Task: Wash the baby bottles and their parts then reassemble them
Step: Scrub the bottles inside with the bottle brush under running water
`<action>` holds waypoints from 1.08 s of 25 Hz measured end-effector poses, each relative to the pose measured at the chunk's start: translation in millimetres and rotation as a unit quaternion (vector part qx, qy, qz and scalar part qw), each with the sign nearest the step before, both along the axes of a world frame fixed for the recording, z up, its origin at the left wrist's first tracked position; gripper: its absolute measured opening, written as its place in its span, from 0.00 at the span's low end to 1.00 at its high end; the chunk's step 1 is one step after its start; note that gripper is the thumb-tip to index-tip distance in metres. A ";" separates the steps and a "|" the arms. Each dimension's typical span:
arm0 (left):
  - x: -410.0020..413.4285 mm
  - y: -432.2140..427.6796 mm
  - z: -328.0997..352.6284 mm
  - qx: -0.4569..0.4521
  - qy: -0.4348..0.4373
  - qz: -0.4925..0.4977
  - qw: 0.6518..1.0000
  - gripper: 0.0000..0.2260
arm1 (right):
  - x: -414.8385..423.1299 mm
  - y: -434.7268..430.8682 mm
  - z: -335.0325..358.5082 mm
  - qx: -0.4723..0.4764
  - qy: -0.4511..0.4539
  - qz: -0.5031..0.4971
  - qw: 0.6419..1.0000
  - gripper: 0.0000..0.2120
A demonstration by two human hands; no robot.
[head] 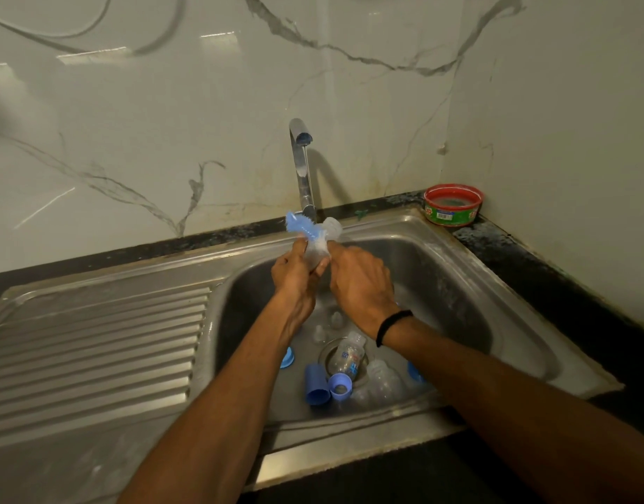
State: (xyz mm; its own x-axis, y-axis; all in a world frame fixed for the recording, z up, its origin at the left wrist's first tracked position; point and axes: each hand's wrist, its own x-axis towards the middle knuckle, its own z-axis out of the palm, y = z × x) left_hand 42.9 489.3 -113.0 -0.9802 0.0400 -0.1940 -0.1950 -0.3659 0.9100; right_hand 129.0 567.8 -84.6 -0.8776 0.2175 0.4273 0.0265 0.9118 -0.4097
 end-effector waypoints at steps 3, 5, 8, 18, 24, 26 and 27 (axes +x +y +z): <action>0.4 1.6 0.1 -0.021 -0.002 -0.004 1.000 0.14 | 3.1 3.9 1.6 -0.003 0.001 -0.003 1.000 0.09; 0.6 1.5 0.3 -0.023 -0.006 0.001 1.000 0.14 | 1.6 3.8 3.9 -0.015 -0.003 0.004 1.000 0.08; 2.0 -0.7 1.9 -0.008 -0.020 -0.005 1.000 0.14 | 5.9 -0.2 7.2 -0.019 -0.017 0.005 1.000 0.09; -5.8 -2.2 5.9 0.024 -0.046 0.012 0.999 0.20 | 1.2 3.9 11.6 -0.059 -0.030 0.029 0.997 0.08; -6.0 1.7 5.7 0.017 -0.049 0.010 0.999 0.17 | -5.0 8.1 7.6 -0.063 -0.023 0.009 0.998 0.07; -8.3 1.1 3.6 0.010 -0.050 0.005 0.999 0.17 | -6.2 10.0 5.9 -0.077 -0.013 0.004 0.997 0.07; -7.8 0.7 4.7 0.010 -0.050 0.009 0.999 0.17 | -4.7 8.0 6.2 -0.073 -0.018 0.011 0.997 0.07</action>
